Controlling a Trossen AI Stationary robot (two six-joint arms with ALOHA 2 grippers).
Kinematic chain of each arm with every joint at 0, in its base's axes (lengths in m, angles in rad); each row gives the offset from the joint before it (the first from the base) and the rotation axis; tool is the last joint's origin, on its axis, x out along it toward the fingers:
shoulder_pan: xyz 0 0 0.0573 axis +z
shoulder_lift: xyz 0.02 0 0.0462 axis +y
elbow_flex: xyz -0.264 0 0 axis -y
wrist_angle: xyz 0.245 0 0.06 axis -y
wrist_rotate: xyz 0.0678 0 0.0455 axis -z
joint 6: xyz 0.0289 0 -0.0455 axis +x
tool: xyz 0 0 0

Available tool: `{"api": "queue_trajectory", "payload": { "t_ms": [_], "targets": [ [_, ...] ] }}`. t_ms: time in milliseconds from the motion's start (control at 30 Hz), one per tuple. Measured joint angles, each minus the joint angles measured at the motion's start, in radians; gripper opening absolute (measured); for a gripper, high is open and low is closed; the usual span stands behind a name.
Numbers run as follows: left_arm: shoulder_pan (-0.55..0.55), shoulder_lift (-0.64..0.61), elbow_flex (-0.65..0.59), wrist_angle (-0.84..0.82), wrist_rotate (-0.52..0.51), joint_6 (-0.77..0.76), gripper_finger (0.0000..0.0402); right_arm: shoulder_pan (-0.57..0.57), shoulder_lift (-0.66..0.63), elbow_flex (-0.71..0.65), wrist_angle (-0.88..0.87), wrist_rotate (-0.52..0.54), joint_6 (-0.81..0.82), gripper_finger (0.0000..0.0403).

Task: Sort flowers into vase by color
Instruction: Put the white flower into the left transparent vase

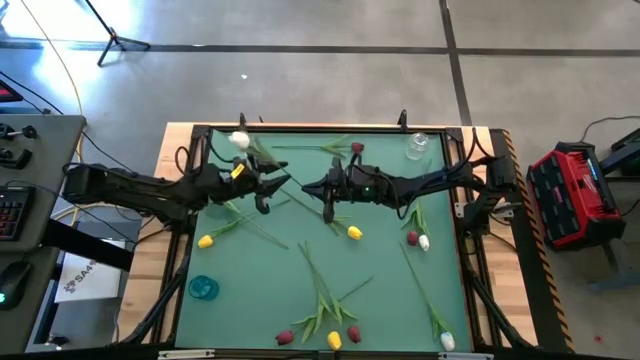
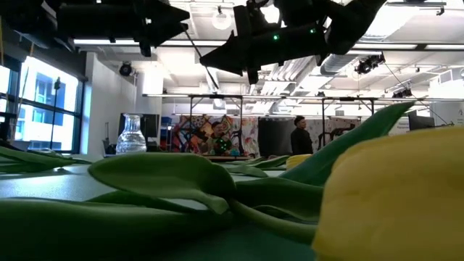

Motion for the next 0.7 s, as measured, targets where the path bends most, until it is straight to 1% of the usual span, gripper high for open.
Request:
{"api": "queue_trajectory", "payload": {
  "t_ms": [267,400,567,633,700],
  "targets": [
    [0.0,-0.01,0.0,-0.002,-0.009,-0.011,0.0111,0.015,0.0,0.0,-0.001,0.022,-0.012,0.0],
    [0.0,-0.011,0.0,-0.002,-0.011,-0.035,0.0074,0.025,0.0,0.0,-0.015,0.037,-0.012,0.0],
    [0.0,-0.017,0.0,-0.017,-0.01,-0.019,0.0014,0.037,0.0,-0.01,-0.018,0.072,-0.011,0.0],
    [-0.001,-0.02,0.0,-0.035,-0.007,-0.002,0.0005,0.037,0.0,-0.01,-0.041,0.057,-0.007,0.0],
    [-0.001,-0.02,0.0,-0.049,-0.007,0.007,0.0005,0.034,-0.001,-0.01,-0.071,0.055,0.016,0.0]
  ]
}}
